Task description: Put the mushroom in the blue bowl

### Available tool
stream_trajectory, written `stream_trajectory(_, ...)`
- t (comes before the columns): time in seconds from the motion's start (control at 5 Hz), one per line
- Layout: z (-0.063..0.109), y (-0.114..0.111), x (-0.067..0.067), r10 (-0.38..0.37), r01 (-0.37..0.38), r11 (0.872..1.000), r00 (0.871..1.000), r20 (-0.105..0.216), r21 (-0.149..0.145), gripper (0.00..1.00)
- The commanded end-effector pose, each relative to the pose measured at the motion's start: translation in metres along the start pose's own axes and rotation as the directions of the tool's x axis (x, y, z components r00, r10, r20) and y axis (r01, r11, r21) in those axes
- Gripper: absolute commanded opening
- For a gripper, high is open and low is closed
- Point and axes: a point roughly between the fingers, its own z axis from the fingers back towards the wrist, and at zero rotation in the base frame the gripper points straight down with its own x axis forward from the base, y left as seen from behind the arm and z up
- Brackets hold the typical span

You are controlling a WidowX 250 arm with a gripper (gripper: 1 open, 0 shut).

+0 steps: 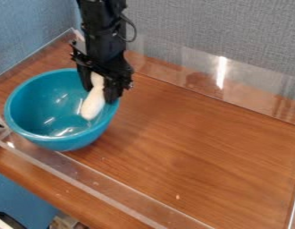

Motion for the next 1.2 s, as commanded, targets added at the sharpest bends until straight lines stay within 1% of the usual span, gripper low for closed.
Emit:
stream_trajectory(0.0,0.008,0.005,0.004,0.007,-0.007,1.0,0.999,0.036,0.016,0.0)
stream_trajectory(1.0,-0.007,0.017,-0.001,0.017,-0.017,1.0,1.0,0.003,0.023,0.0)
